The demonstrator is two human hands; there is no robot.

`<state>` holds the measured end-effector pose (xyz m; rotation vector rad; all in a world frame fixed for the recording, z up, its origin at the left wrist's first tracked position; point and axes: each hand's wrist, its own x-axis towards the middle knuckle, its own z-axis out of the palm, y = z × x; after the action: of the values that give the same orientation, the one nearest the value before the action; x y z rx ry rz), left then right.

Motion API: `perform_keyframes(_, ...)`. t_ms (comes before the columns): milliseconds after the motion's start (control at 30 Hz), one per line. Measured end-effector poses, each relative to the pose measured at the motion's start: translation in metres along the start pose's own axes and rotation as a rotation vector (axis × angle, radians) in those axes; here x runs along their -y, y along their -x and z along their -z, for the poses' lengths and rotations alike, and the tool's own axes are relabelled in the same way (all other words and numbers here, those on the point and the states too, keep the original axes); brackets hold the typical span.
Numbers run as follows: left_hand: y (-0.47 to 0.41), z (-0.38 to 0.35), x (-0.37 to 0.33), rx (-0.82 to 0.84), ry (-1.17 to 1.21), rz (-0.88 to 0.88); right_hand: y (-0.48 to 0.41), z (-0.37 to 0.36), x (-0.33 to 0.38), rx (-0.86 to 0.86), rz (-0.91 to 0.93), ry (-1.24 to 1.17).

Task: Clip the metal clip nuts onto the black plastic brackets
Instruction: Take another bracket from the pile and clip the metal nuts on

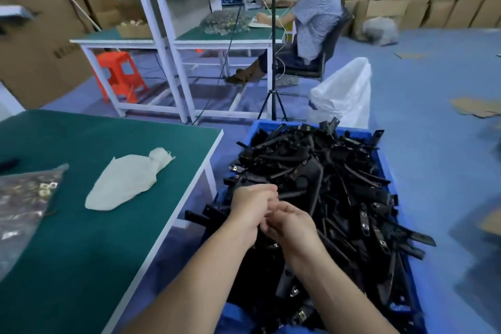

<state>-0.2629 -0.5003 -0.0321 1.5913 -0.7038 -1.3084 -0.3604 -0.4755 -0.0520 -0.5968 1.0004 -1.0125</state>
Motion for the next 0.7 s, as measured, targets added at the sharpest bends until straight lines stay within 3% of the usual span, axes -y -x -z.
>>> perform_keyframes(300, 0.034, 0.108, -0.066, -0.465, 0.107, -0.482, 0.020, -0.129, 0.023, 0.305, 0.042, -0.012)
perform_keyframes(433, 0.073, 0.181, -0.077, -0.654, 0.034, -0.574, 0.049, -0.190, 0.010, 0.476, 0.058, 0.087)
perform_keyframes(700, 0.172, 0.342, -0.060, -1.304, -0.083, -0.625, 0.134, -0.309, -0.061, 0.841, 0.076, 0.291)
